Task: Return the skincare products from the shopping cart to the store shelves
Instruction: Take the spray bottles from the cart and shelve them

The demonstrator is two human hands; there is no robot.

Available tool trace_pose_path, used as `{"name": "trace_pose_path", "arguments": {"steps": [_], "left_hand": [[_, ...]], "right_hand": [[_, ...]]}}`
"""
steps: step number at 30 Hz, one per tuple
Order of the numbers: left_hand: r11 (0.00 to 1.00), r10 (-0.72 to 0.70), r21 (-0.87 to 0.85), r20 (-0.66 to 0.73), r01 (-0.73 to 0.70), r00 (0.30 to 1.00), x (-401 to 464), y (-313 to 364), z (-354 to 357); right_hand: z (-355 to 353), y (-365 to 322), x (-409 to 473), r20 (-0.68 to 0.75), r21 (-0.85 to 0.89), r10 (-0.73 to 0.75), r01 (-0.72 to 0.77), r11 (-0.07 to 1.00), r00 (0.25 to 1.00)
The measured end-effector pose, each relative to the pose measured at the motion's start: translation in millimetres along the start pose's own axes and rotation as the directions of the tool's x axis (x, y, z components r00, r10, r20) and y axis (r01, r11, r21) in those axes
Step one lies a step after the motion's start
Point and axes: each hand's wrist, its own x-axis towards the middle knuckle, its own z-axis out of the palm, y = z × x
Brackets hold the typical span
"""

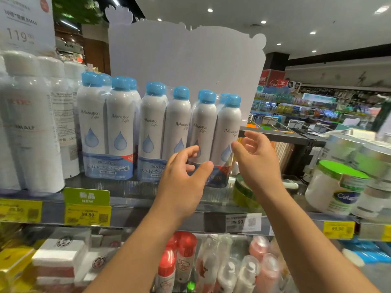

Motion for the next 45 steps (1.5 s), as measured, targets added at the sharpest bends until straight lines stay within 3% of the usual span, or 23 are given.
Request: {"name": "trace_pose_path", "arguments": {"steps": [7,12,19,29,36,45], "left_hand": [[0.969,0.016,-0.246,0.053,-0.002,0.998,-22.3,-3.5,-18.3],[0.919,0.034,-0.391,0.185,0.042,0.982,-46.0,-12.4,-17.7],[0.856,0.091,-0.502,0.376,0.12,0.922,-85.5,-18.3,4.4],[0.788,0.138,-0.533,0.643,0.31,0.753,-164.2,7.5,91.0],[0.769,0.112,-0.432,0.818,0.472,0.565,-266.1,52.7,179.7],[0.784,0.056,-0.23,0.951,0.576,0.303,-413.4,87.8,264.5]], "right_hand": [[1.2,-8.4,-45.3,-0.207,0.202,-0.148,0.19,0.961,0.967],[1.6,-1.6,-90.5,-0.278,0.269,-0.197,0.273,0.924,0.94],[-29.7,12.6,-159.6,-0.366,0.332,-0.025,0.156,0.93,0.93],[-146.4,31.4,-247.4,-0.48,0.293,0.138,0.011,0.956,0.866],[-262.1,47.6,-346.8,-0.623,0.27,0.277,-0.131,0.954,0.732],[-386.5,73.6,-491.8,-0.775,0.437,0.508,-0.262,0.86,0.376]]}}
